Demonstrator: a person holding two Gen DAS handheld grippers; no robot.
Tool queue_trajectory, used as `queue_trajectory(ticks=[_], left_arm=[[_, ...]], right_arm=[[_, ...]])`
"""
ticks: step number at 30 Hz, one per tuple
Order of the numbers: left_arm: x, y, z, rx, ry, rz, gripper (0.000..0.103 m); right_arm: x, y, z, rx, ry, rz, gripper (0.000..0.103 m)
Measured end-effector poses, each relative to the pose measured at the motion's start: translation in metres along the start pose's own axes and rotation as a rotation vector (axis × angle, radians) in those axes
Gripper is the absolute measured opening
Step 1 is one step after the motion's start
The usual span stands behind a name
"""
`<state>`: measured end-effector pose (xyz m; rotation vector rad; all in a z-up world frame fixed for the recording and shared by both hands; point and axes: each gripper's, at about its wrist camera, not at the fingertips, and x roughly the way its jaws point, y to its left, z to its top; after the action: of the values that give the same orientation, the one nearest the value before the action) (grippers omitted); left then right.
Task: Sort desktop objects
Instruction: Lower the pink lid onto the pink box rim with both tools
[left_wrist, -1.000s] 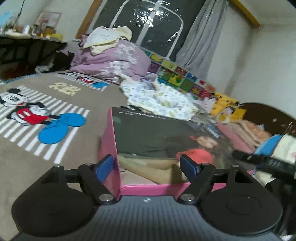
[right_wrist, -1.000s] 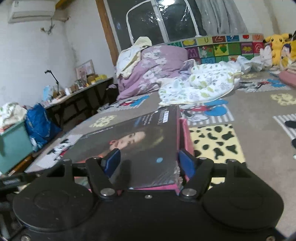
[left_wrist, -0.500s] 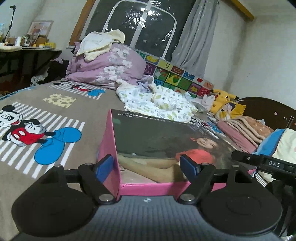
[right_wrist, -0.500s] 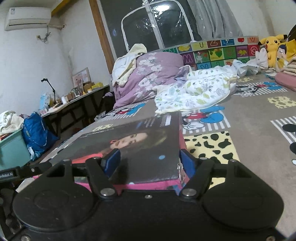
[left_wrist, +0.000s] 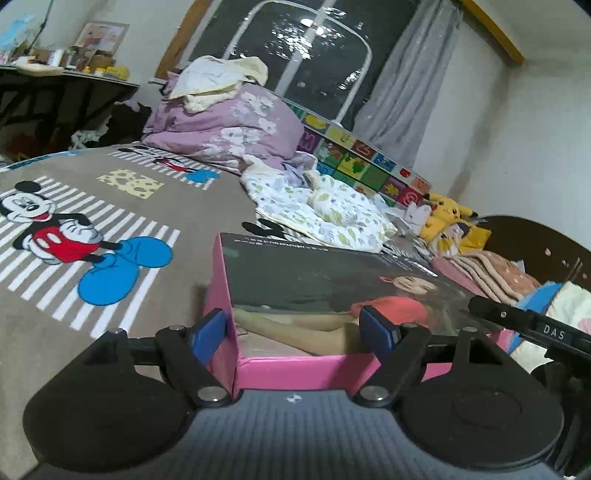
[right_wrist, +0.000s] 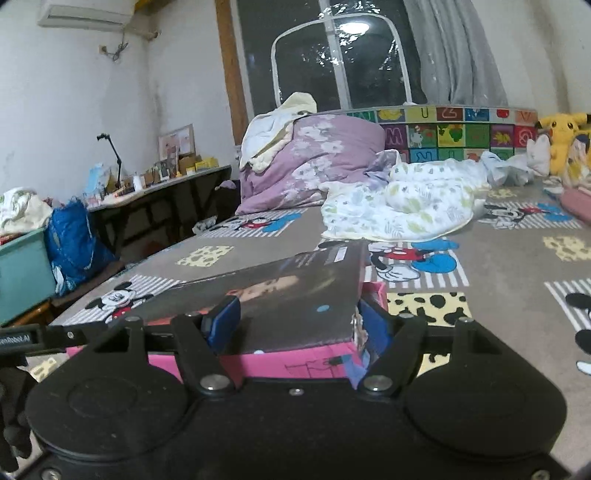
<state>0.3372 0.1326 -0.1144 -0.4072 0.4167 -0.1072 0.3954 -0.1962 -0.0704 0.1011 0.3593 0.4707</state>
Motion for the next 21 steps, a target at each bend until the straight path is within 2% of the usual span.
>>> queue_trajectory(ticks=[5, 14, 21], left_arm=[[0.004, -0.009, -0.002, 0.037, 0.007, 0.008, 0.079], [0.0, -0.004, -0.019, 0.011, 0.038, 0.019, 0.079], [0.006, -0.011, -0.015, 0.013, 0.003, 0.036, 0.079]], right_arm=[[-0.003, -0.017, -0.009, 0.044, 0.027, -0.006, 0.071], [-0.013, -0.006, -0.024, 0.014, 0.03, -0.012, 0.071], [-0.006, -0.014, -0.023, 0.019, 0.029, -0.031, 0.071]])
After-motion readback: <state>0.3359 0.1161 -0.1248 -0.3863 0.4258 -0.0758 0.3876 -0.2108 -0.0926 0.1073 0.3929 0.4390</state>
